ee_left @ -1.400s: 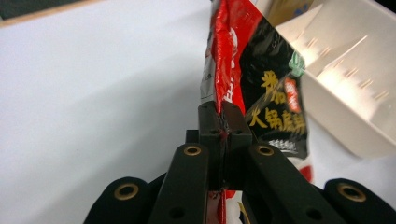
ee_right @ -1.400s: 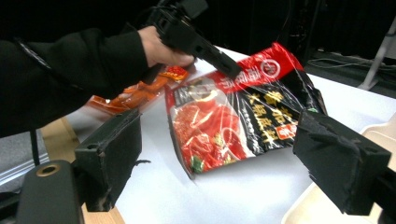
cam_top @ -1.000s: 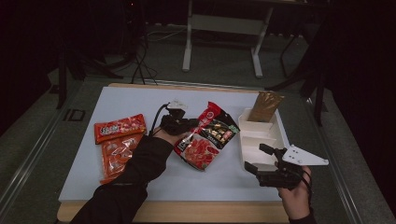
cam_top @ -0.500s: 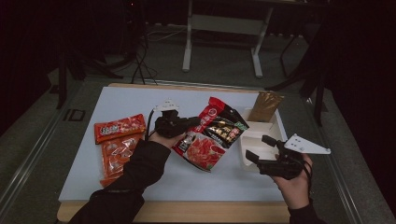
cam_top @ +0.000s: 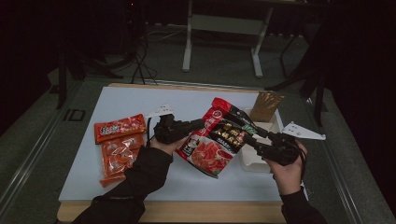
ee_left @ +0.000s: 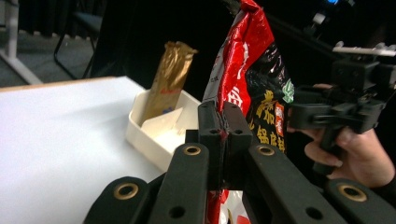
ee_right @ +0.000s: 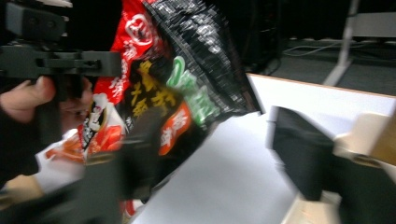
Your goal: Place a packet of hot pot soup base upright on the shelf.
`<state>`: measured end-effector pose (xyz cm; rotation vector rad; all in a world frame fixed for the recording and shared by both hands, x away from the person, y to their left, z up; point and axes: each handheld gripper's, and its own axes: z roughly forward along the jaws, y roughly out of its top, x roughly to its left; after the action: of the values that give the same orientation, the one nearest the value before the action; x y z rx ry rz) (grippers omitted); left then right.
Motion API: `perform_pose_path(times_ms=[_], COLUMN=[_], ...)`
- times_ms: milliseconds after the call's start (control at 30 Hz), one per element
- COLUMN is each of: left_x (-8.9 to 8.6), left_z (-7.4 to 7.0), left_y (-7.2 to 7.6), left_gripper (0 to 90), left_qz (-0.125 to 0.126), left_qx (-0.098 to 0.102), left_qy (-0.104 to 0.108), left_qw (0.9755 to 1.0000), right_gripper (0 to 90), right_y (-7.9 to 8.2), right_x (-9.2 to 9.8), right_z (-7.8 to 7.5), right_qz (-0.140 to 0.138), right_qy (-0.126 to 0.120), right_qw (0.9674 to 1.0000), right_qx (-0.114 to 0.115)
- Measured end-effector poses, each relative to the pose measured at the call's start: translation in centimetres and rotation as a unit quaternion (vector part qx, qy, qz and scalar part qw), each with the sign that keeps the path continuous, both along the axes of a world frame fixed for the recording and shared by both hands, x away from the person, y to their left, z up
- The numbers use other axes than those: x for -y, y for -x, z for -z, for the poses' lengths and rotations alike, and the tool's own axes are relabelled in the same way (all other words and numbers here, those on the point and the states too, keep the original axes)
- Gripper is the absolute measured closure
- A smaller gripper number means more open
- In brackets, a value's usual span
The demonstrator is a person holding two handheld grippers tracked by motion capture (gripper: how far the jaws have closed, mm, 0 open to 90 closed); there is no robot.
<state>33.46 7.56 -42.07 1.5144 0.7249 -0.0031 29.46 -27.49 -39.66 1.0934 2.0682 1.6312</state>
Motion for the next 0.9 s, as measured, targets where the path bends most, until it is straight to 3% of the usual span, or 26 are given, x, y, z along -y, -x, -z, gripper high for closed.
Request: perform_pose_path(times_ms=[67,133,200,233,300,333,400,600,900], left_x=[0.0,0.1,0.1,0.1,0.2,0.1,0.0,0.1,0.4], left_z=[0.1,0.1,0.3,0.4,0.6,0.8,1.1,2.0,2.1], left_y=[0.1,0.2,0.3,0.2,0.2,0.2,0.1,0.2,0.5], left_gripper=[89.4,89.3,89.3,89.3,89.3,89.2,89.1,88.1,84.7], left_qz=[0.000,0.006,0.004,0.003,0.000,0.000,0.002,0.019,0.039], left_qx=[0.001,0.006,0.005,0.004,0.004,0.009,0.011,0.023,0.020], left_qy=[0.016,0.012,0.026,0.028,0.024,0.021,0.028,0.020,0.009], left_qw=[0.9999,0.9999,0.9996,0.9996,0.9997,0.9997,0.9995,0.9994,0.9990], right_gripper=[47.8,50.0,52.4,59.7,64.4,72.9,75.3,78.4,79.1], right_y=[0.0,0.0,-0.1,-0.1,-0.2,-0.2,-0.1,0.6,1.2], right_x=[-0.1,-0.1,-0.1,0.0,0.0,-0.2,-0.2,-0.7,-1.2], right_z=[-0.2,-0.3,-0.5,-0.5,-0.5,-0.7,-0.9,-1.9,-3.8], right_qz=[-0.005,-0.006,-0.013,-0.016,-0.027,-0.039,-0.046,-0.037,-0.031], right_qy=[-0.001,-0.009,-0.023,-0.032,-0.043,-0.042,-0.048,-0.029,0.008], right_qw=[1.0000,0.9999,0.9996,0.9993,0.9987,0.9982,0.9977,0.9988,0.9989], right_qx=[0.002,0.005,-0.001,-0.004,-0.010,-0.014,-0.012,0.011,0.033])
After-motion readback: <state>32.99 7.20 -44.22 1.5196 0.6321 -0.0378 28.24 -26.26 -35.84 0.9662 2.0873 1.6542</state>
